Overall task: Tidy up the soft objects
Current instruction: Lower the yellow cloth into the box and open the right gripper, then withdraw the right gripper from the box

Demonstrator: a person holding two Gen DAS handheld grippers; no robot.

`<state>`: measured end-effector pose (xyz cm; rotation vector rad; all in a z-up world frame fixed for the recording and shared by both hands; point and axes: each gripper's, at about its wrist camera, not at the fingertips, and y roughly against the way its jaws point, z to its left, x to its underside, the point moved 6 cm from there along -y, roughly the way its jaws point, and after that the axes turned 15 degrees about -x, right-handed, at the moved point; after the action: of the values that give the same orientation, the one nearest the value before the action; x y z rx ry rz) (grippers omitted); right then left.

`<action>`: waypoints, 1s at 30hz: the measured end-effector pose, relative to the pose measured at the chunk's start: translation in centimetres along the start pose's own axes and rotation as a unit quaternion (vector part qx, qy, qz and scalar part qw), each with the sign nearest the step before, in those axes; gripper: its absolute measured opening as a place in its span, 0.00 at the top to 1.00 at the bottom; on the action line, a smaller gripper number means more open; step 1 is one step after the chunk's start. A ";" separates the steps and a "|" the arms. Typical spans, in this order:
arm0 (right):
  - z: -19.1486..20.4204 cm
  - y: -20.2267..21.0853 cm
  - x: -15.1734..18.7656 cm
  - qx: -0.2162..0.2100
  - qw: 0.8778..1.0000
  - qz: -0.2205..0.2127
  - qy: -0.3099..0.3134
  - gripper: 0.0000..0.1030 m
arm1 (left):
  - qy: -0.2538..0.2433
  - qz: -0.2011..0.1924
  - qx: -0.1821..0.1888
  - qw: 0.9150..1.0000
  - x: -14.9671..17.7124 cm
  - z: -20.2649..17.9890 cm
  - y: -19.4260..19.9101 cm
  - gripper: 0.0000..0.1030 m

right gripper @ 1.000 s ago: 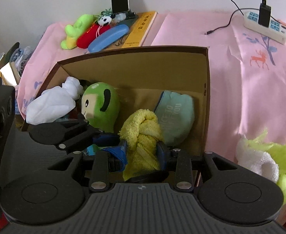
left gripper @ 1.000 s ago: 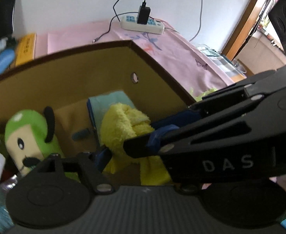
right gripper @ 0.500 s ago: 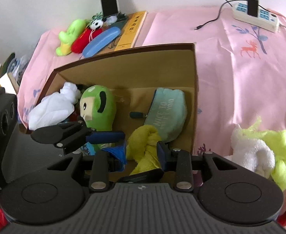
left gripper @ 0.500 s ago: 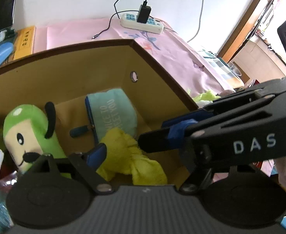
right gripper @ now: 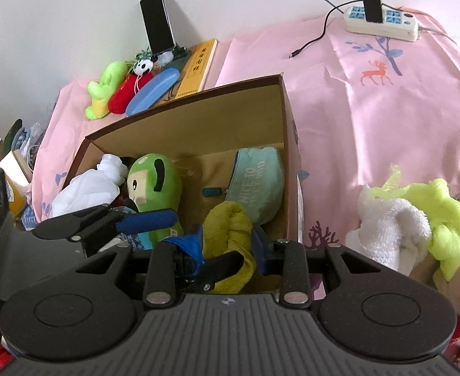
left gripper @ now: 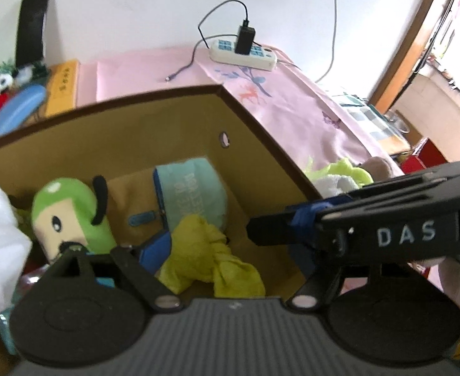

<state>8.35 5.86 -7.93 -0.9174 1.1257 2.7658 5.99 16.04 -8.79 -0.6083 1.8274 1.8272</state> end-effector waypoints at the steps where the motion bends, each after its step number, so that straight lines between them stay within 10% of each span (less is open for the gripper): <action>1: 0.1 0.1 0.0 0.003 1.000 -0.003 0.001 0.84 | -0.005 -0.004 -0.010 1.000 0.0 -0.1 0.2 0.26; 30: 1.7 4.2 2.7 0.023 0.998 -0.065 -0.009 0.84 | 0.000 -0.025 -0.140 0.990 1.2 0.0 5.2 0.26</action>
<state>4.24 3.31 -5.69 -0.9235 1.0812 2.6293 1.82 16.10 -5.40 -0.7481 1.5513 2.0656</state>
